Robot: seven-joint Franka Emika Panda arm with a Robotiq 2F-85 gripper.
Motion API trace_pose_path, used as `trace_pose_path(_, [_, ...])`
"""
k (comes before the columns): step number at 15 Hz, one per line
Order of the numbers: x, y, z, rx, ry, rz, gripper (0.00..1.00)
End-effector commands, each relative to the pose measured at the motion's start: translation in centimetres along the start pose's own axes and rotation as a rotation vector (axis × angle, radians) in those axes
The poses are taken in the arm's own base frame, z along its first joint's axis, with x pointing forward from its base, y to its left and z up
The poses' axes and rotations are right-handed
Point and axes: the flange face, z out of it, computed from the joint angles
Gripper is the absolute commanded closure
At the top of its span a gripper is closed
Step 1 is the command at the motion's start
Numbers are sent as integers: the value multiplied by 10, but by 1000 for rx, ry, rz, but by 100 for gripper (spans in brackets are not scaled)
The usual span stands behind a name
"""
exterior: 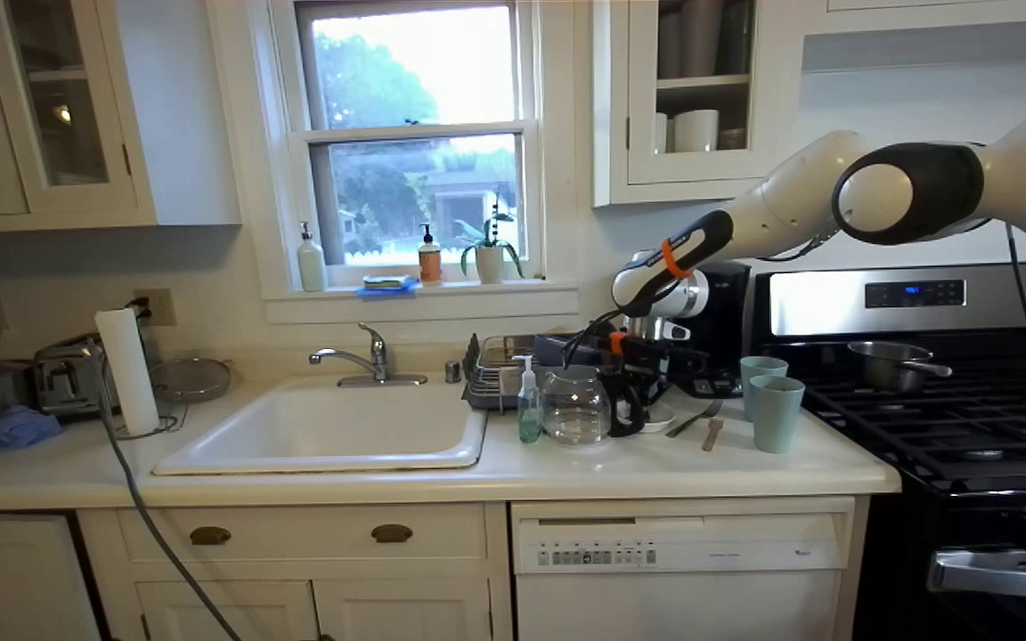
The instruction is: Put the black object on the counter
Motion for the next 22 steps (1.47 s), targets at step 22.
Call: trace_pose_path(22, [-58, 113, -64, -311, 231, -298, 90])
